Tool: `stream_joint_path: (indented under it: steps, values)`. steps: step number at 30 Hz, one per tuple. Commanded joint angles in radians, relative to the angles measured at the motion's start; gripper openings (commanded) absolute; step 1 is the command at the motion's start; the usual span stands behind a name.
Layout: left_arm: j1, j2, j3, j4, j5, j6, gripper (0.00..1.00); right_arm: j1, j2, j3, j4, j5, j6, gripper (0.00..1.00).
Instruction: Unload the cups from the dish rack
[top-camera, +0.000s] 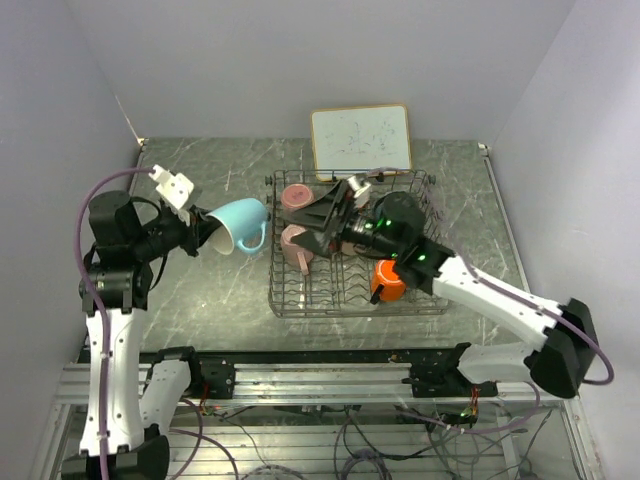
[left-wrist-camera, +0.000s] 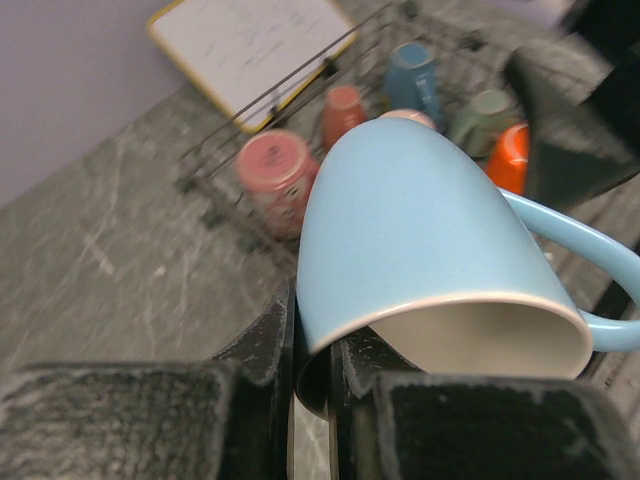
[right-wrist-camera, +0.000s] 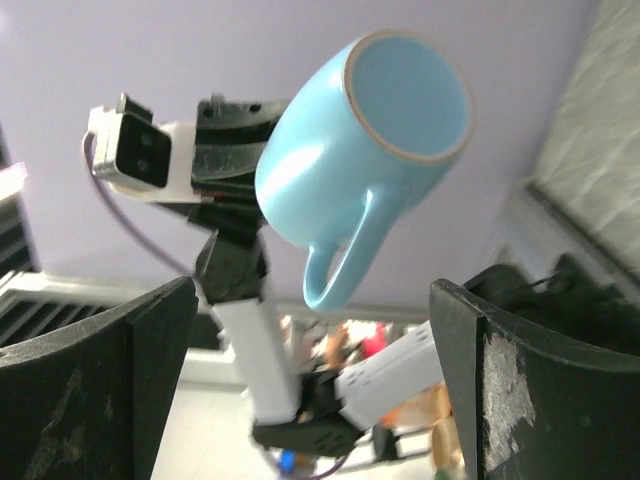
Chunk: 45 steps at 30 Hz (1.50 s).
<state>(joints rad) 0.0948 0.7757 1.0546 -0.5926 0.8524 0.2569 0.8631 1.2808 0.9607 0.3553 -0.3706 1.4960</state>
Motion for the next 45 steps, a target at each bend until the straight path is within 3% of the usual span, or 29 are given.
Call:
stream_joint_path:
  steps: [1,5,10,16,24,39,43,45]
  values:
    - [-0.001,0.123,0.100,-0.020,-0.322,-0.043,0.07,-0.092,-0.114,0.110,-0.466,0.150,-0.255,1.00]
    - [-0.020,0.371,0.226,-0.081,-0.553,-0.042,0.07,-0.114,-0.127,0.218,-0.807,0.334,-0.412,1.00]
    - [-0.141,0.653,0.385,-0.134,-0.828,-0.021,0.07,-0.126,-0.135,0.280,-1.050,0.530,-0.515,1.00]
    - [-0.165,0.950,0.598,-0.184,-0.926,-0.029,0.07,-0.128,-0.176,0.227,-1.244,0.686,-0.524,1.00]
    - [-0.165,1.261,0.870,-0.280,-0.991,-0.028,0.07,-0.128,-0.224,0.093,-1.315,0.741,-0.491,0.97]
    - [-0.161,1.465,1.031,-0.345,-0.957,-0.051,0.07,-0.106,-0.185,-0.074,-1.294,0.771,-0.416,0.84]
    - [-0.157,1.489,1.071,-0.349,-0.943,-0.069,0.17,-0.070,-0.136,-0.069,-1.282,0.811,-0.356,0.79]
    - [-0.156,1.494,1.079,-0.352,-0.931,-0.068,0.28,-0.044,-0.110,-0.059,-1.290,0.841,-0.316,0.76]
